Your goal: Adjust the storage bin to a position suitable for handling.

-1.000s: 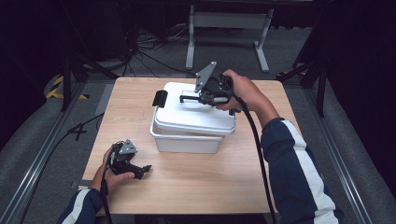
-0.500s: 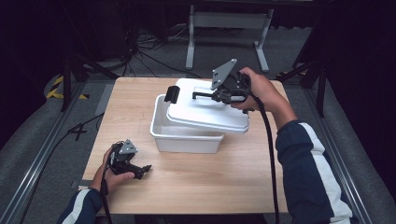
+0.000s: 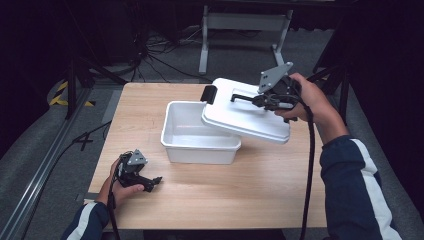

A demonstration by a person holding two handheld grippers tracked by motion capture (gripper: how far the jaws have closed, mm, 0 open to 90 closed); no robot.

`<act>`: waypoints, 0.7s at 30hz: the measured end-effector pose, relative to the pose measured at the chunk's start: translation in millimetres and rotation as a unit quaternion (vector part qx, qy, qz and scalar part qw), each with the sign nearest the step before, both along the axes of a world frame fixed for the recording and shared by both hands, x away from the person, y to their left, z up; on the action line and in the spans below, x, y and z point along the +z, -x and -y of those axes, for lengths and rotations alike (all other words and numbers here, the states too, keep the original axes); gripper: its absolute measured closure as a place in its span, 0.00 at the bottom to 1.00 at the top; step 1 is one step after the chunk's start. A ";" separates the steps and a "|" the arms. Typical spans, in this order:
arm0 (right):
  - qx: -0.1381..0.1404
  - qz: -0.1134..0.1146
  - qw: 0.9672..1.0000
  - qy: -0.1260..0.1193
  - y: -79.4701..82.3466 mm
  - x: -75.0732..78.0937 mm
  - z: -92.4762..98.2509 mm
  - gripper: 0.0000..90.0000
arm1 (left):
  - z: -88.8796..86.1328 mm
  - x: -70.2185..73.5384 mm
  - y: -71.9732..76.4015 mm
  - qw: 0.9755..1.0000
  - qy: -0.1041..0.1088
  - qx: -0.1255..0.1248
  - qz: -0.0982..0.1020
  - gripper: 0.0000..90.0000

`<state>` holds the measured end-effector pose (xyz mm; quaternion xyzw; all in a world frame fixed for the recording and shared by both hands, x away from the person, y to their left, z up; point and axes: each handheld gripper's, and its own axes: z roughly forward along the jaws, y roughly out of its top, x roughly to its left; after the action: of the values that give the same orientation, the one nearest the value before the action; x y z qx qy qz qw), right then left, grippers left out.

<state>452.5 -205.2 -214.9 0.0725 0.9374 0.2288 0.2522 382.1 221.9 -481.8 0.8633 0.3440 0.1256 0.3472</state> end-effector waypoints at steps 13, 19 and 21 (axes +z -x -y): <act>-0.056 0.001 0.998 -0.026 10.3 -1.9 75.4 0.94 | 0.2 -0.5 0.0 1.000 0.001 0.001 0.003 0.00; -0.080 -0.005 0.996 -0.027 10.8 -11.3 100.3 0.94 | 0.0 -0.4 -0.2 1.000 0.000 0.000 0.003 0.00; -0.087 -0.006 0.996 -0.026 10.5 -15.3 105.5 0.94 | 0.0 -0.4 -0.1 1.000 0.000 0.000 0.003 0.00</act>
<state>442.0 -310.7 -230.2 0.1620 0.9228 0.2301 0.2631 382.2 221.9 -482.2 0.8630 0.3433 0.1279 0.3479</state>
